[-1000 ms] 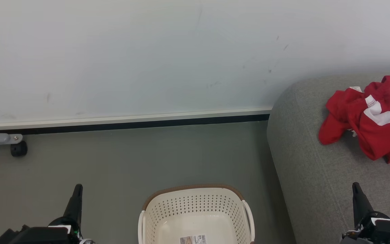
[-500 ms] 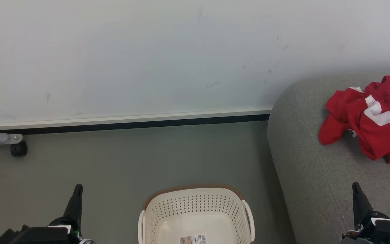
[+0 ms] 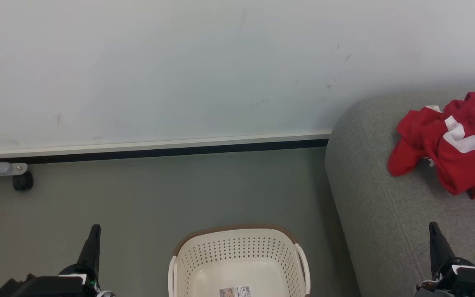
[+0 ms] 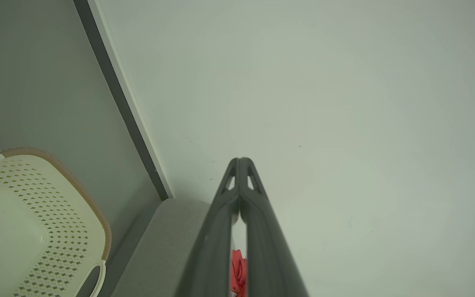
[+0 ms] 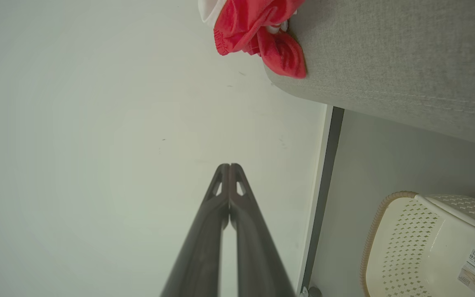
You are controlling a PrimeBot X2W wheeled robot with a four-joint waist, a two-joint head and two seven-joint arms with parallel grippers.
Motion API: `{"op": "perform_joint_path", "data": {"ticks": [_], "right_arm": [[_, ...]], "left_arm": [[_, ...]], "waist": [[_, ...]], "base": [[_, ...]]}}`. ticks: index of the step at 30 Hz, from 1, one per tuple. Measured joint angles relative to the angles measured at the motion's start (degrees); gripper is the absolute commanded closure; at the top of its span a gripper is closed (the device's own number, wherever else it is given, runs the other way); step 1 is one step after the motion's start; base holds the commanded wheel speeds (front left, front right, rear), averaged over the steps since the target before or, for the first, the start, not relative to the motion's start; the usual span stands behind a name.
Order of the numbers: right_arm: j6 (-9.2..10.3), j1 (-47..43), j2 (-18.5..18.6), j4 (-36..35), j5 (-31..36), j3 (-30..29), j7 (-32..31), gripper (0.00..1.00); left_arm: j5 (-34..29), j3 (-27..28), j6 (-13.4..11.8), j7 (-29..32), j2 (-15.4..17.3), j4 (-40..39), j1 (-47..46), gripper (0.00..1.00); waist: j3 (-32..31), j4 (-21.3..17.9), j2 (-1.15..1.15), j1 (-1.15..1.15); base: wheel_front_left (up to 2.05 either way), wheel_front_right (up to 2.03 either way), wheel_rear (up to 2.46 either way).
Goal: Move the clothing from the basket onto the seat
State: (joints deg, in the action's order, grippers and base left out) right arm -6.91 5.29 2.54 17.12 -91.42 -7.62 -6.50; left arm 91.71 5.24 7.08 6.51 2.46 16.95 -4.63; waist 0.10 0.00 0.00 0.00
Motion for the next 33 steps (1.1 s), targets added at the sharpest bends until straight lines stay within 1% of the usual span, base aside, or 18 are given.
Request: {"op": "perform_joint_path", "data": {"ticks": [33], "right_arm": [[0.0,0.0,0.0,0.0,0.0,0.0,0.0,1.0]], "left_arm": [[0.0,0.0,0.0,0.0,0.0,0.0,0.0,1.0]], "waist": [[0.0,0.0,0.0,0.0]], "base": [[0.0,0.0,0.0]]}}
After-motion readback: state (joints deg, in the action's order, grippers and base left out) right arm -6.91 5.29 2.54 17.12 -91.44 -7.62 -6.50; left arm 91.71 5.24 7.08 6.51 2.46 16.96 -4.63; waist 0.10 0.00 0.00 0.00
